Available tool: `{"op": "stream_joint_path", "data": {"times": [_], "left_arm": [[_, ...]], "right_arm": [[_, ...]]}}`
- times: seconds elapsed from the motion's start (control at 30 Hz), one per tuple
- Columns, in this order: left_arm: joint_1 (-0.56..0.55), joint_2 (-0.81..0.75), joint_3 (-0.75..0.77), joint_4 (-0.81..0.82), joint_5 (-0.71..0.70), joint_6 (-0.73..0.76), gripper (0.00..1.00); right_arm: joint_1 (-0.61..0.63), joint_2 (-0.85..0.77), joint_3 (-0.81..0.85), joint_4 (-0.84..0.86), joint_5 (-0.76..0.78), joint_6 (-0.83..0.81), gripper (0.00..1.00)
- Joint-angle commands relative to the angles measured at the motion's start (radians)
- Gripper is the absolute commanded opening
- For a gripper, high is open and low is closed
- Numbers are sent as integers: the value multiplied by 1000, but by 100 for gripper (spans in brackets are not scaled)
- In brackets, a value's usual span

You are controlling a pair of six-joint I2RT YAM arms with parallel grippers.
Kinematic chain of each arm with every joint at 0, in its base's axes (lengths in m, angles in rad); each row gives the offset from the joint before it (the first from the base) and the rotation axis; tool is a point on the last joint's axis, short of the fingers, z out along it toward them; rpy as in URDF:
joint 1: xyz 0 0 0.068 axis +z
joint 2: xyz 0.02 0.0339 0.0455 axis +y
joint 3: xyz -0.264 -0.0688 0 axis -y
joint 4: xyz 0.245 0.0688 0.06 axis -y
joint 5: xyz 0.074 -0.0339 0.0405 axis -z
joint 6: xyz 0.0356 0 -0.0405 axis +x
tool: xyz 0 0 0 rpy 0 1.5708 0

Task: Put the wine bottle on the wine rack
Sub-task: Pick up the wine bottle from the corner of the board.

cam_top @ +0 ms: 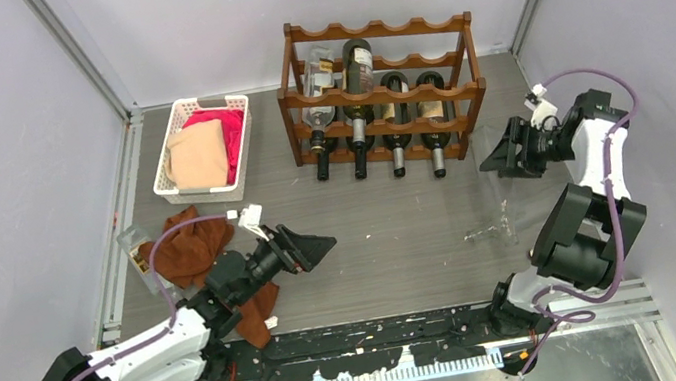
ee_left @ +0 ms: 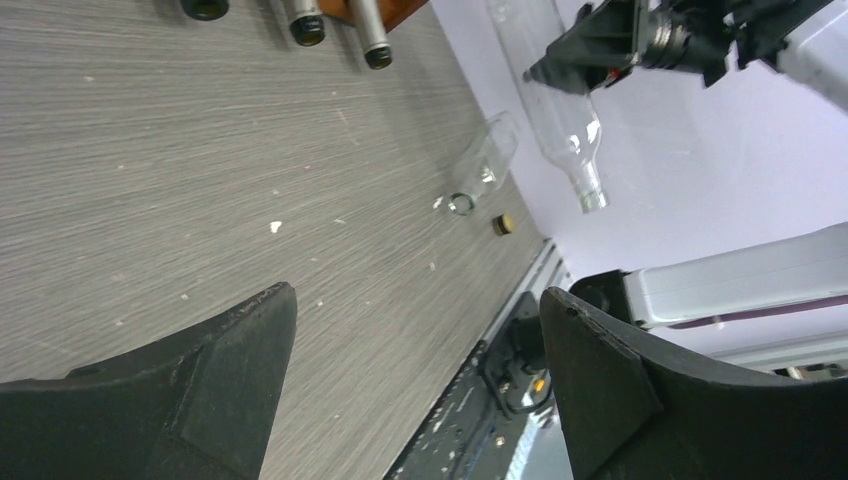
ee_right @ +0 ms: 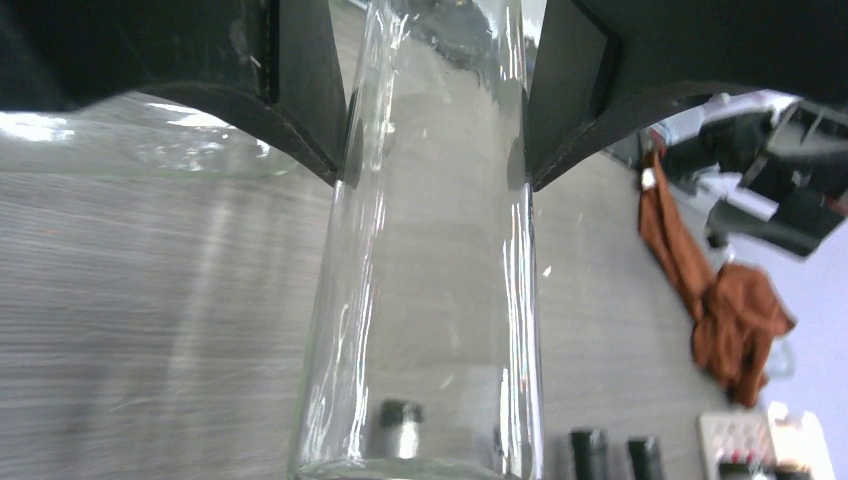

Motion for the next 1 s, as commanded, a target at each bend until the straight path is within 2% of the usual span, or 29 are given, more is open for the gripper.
{"op": "stream_joint_path", "data": {"times": [0.0,0.17,0.3,0.5,0.6,0.73,0.97], "left_arm": [[-1,39,25,181,35,-75,90],[-1,113,46,262,65,-123,90],[-2,213,67,350,99,-159,90],[-9,416,85,648,141,-242,88],[-27,535,99,785,123,-279,87],[-55,612,165,791,116,-264,89],[-110,666,245,791,-9,-128,91]], "right_arm": [[4,-52,7,-210,-195,-237,1],[21,-58,9,-343,-253,-384,1],[72,-51,8,-379,-282,-426,1],[207,-43,36,-383,-334,-444,1],[267,-51,67,-344,-339,-431,1],[356,-66,85,-232,-340,-343,1],[506,-103,23,21,-341,-145,1]]}}
